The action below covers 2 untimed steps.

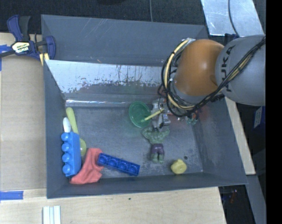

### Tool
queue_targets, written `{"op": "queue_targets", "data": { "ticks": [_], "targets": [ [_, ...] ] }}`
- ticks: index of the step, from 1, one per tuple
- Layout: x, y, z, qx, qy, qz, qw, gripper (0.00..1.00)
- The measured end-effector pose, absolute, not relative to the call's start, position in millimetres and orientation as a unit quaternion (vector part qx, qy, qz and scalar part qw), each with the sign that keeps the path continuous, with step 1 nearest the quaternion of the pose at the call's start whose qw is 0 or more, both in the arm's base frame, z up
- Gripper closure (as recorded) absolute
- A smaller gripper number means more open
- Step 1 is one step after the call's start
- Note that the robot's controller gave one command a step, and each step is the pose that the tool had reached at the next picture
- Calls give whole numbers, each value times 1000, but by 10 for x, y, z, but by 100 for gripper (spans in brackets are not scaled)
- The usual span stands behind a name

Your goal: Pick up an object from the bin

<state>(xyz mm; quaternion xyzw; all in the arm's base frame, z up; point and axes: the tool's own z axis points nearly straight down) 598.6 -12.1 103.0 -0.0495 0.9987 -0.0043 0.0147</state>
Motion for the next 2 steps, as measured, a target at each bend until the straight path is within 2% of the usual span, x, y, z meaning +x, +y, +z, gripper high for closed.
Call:
{"op": "queue_targets", "data": {
  "ticks": [1, 2],
  "targets": [
    [6002, -93, 1626, -51, 999, -4, 12, 100],
    [6094, 24, 2458, -199, 980, -7, 14, 100]
  ]
}}
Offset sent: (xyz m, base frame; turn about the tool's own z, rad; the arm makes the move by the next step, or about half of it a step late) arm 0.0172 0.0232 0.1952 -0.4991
